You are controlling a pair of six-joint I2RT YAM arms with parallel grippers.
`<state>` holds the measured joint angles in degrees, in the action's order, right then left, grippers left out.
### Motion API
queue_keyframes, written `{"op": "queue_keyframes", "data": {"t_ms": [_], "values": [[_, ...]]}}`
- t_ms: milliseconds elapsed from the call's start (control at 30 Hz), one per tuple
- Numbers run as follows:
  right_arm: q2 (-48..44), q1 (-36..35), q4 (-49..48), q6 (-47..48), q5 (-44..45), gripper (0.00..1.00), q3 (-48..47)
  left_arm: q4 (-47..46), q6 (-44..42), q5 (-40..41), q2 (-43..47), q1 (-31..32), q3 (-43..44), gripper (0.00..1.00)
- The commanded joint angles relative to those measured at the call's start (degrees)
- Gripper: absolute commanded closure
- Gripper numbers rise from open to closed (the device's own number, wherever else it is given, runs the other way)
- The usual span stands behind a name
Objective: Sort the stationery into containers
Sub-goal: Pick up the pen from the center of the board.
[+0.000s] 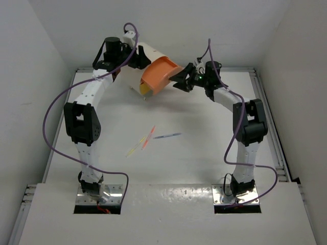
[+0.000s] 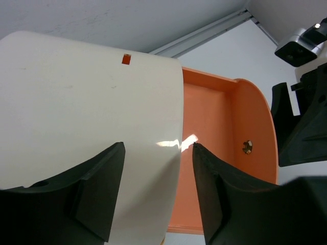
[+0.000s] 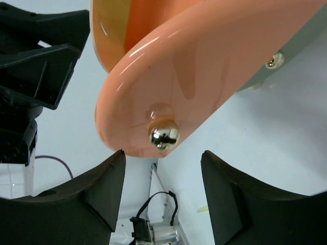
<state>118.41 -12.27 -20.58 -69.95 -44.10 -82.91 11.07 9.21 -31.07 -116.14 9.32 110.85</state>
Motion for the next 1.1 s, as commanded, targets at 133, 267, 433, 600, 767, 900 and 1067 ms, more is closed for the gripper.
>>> {"op": "queue_keyframes", "data": {"t_ms": [133, 267, 433, 600, 767, 900, 1067], "values": [[-8.98, 2.43, 3.43, 6.23, -0.03, 0.39, 1.79, -0.09, -1.56, 2.85, 7.40, -0.36, 2.00, 0.28], [-13.11, 3.92, 10.53, 14.81, -0.02, 0.42, 3.02, 3.77, -2.62, 2.51, 11.45, -1.67, 2.18, 0.29], [-19.43, 1.91, 32.90, 38.80, 2.34, 0.50, 1.27, 11.24, -8.93, 1.45, 21.71, -3.43, -5.87, 0.33], [-23.40, -7.82, 49.65, 68.47, 15.05, 0.62, 2.32, 23.10, -17.64, 3.65, 32.61, -4.66, -15.73, 0.37], [-24.72, -18.11, 52.22, 83.54, 27.55, 0.63, 9.17, 31.55, -25.20, 6.71, 39.75, -4.75, -29.68, 0.40], [-20.95, -23.58, 53.53, 89.90, 36.35, 0.62, 10.58, 34.62, -28.80, 9.97, 43.71, -4.66, -37.62, 0.41], [-13.93, -27.36, 54.42, 94.03, 40.40, 0.62, 7.60, 33.67, -28.81, 11.12, 47.05, -5.02, -44.65, 0.41]]}}
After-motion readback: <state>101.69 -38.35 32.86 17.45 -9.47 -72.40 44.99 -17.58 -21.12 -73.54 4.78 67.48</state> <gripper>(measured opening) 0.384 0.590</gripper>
